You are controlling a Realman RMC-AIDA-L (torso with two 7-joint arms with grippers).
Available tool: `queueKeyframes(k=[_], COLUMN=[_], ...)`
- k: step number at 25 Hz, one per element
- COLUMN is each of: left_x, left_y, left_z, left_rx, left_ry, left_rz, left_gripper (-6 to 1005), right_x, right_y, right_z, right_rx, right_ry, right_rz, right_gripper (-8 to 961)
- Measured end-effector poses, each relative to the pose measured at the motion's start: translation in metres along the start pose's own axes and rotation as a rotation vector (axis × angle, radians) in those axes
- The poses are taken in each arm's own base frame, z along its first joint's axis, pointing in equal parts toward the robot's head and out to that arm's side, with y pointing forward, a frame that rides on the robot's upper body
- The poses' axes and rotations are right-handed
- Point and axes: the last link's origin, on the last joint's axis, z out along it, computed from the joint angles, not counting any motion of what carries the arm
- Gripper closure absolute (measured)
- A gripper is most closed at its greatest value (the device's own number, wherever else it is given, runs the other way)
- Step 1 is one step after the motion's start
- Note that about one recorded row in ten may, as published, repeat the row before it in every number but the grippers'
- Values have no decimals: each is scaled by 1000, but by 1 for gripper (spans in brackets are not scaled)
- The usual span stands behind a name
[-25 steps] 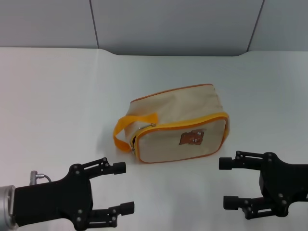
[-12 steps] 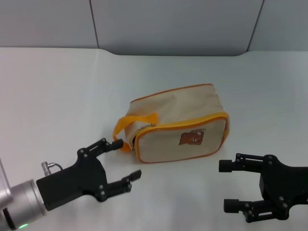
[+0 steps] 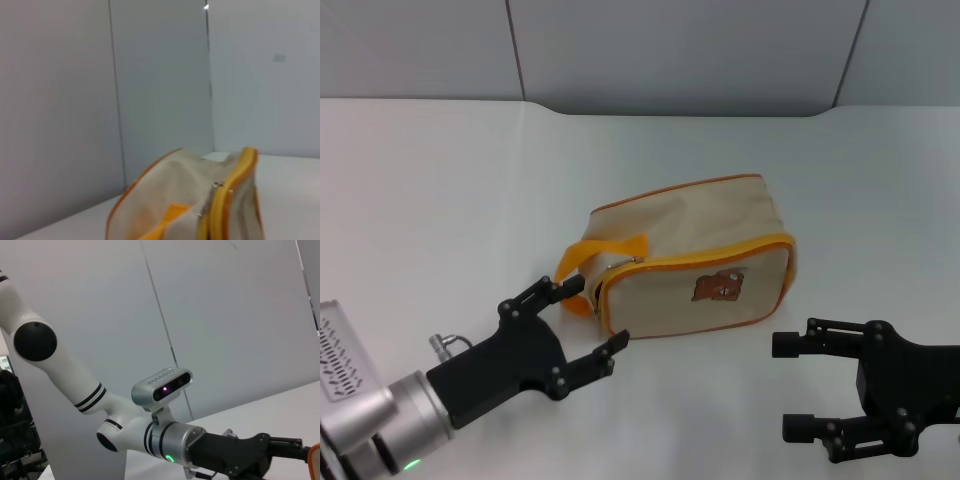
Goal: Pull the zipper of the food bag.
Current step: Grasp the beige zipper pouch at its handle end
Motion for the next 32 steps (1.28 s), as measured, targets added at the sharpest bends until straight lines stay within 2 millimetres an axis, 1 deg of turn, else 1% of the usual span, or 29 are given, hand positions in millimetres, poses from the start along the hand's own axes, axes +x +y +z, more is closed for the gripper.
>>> queueKeyframes(k=[3,4,6,7,8,12,13,22,27,32], left_x=[0,0,0,-1,-1,-1,-3,-5,-5,-5], left_y=[0,0,0,-1,0,0,5,6,6,5], left_z=[0,4,4,14,21,21,34,36,37,38], left_rx=[0,28,28,96,95,95,93,123,131,141], left_ry=[0,1,1,-3,-20,-20,-49,-56,-54,-52], left_rz=[0,1,1,-8,-17,-17,-42,-62,-69,-78], left_gripper=[182,183,183,184,184,185,185,188,387,489], right_x=[0,0,0,0,0,0,0,2,2,3], right_y=[0,0,0,0,0,0,0,0,0,1], right_z=[0,0,0,0,0,0,0,0,0,-1], right_rx=[1,2,3,3,3,4,4,13,17,18], right_ry=[-2,-3,-5,-5,-5,-6,-6,-4,-6,-7], right_rz=[-4,-7,-10,-10,-10,-11,-11,-9,-7,-6], right_gripper=[117,117,117,117,117,117,117,117,117,117])
